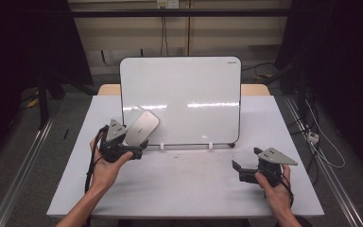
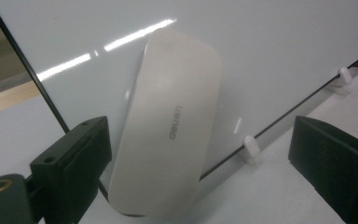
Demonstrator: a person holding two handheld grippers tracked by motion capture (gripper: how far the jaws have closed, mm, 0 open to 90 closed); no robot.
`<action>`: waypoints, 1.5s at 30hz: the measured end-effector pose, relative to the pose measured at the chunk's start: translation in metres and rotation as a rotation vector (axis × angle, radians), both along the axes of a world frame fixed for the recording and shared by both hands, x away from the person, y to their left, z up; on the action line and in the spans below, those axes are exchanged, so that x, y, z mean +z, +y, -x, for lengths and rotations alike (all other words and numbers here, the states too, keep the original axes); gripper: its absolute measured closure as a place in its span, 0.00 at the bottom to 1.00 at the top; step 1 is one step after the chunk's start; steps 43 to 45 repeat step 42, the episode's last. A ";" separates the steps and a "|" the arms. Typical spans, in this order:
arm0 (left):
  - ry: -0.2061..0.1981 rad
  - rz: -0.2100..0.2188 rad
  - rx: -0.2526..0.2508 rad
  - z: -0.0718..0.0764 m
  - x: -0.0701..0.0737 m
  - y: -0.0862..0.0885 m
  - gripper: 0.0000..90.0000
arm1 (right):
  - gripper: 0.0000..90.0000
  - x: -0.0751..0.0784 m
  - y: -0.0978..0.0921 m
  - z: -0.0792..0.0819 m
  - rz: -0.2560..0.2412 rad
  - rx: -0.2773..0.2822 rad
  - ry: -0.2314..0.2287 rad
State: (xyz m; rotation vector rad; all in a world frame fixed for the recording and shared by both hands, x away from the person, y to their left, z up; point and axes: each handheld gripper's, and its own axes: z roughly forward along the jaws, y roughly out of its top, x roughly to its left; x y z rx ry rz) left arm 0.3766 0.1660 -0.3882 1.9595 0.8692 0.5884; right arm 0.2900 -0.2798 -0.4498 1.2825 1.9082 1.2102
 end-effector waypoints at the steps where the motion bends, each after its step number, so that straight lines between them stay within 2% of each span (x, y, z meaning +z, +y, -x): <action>1: 0.004 -0.001 -0.003 0.002 0.000 0.001 0.06 | 0.05 0.000 0.000 0.000 0.002 0.000 0.000; 6: 0.016 0.018 -0.002 0.009 -0.003 0.009 0.06 | 0.05 0.000 0.000 0.000 0.002 0.000 0.001; 9: 0.002 0.021 -0.001 0.015 -0.003 0.013 0.06 | 0.05 0.000 0.000 0.001 0.002 0.000 -0.002; 12: -0.004 0.016 0.023 0.022 -0.003 0.018 0.06 | 0.05 0.000 0.000 0.001 0.001 -0.002 -0.001; 14: 0.040 0.021 0.040 0.027 -0.004 0.021 0.05 | 0.05 0.000 -0.001 0.002 0.002 -0.004 0.000; 15: 0.045 0.031 0.038 0.028 -0.004 0.023 0.05 | 0.05 0.000 -0.001 0.002 0.001 -0.005 -0.001; 23: 0.000 0.019 0.061 0.044 -0.012 0.032 0.05 | 0.05 0.000 0.001 0.002 0.006 -0.002 0.004; 24: 0.001 0.007 0.064 0.045 -0.015 0.033 0.05 | 0.05 0.000 0.001 0.002 0.005 -0.003 0.004; 29: 0.018 0.009 0.084 0.052 -0.024 0.041 0.05 | 0.05 0.000 0.001 0.002 0.007 -0.005 0.003; 33: 0.006 0.033 0.119 0.059 -0.027 0.047 0.05 | 0.05 -0.001 0.000 0.002 0.010 -0.006 0.005; 36: -0.020 0.028 0.108 0.063 -0.031 0.050 0.05 | 0.05 -0.001 0.000 0.002 0.007 -0.007 0.006; 37: -0.009 0.036 0.098 0.063 -0.032 0.051 0.05 | 0.05 -0.001 -0.001 0.003 0.012 -0.007 0.004; 41: -0.005 0.056 0.124 0.064 -0.034 0.054 0.05 | 0.05 -0.001 -0.002 0.003 0.010 -0.015 0.011; 45: -0.007 0.054 0.119 0.064 -0.034 0.054 0.05 | 0.05 -0.001 -0.002 0.003 0.011 -0.015 0.013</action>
